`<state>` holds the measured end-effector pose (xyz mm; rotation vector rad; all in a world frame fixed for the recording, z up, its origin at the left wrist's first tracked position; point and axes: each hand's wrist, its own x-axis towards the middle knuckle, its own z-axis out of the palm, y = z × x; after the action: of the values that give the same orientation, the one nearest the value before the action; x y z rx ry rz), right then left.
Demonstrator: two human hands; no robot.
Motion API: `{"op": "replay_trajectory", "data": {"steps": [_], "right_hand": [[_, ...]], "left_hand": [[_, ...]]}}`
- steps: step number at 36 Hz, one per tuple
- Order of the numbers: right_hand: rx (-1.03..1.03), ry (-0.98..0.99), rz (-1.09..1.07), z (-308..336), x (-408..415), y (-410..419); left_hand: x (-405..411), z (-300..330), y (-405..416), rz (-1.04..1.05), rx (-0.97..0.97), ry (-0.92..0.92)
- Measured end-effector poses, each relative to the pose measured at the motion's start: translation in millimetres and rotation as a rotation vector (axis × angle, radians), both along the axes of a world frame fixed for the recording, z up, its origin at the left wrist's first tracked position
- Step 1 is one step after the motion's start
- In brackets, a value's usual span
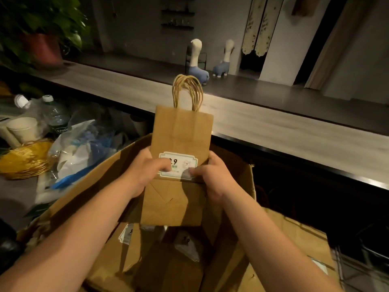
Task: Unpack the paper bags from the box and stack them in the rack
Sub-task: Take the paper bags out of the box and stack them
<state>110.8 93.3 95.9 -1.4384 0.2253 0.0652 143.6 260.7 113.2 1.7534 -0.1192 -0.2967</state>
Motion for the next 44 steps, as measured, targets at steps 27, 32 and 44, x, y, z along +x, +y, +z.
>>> {"op": "replay_trajectory", "data": {"steps": [27, 32, 44], "right_hand": [[0.187, -0.193, -0.25, 34.1, -191.8, -176.3], [0.189, -0.151, -0.281, 13.2, -210.8, -190.0], [0.219, -0.046, -0.308, -28.9, -229.0, -202.2]], "left_hand": [[-137.0, 35.7, -197.7, -0.249, -0.262, 0.215], [-157.6, 21.5, -211.9, -0.218, -0.166, 0.159], [-183.3, -17.7, -226.4, -0.174, -0.007, 0.171]]}}
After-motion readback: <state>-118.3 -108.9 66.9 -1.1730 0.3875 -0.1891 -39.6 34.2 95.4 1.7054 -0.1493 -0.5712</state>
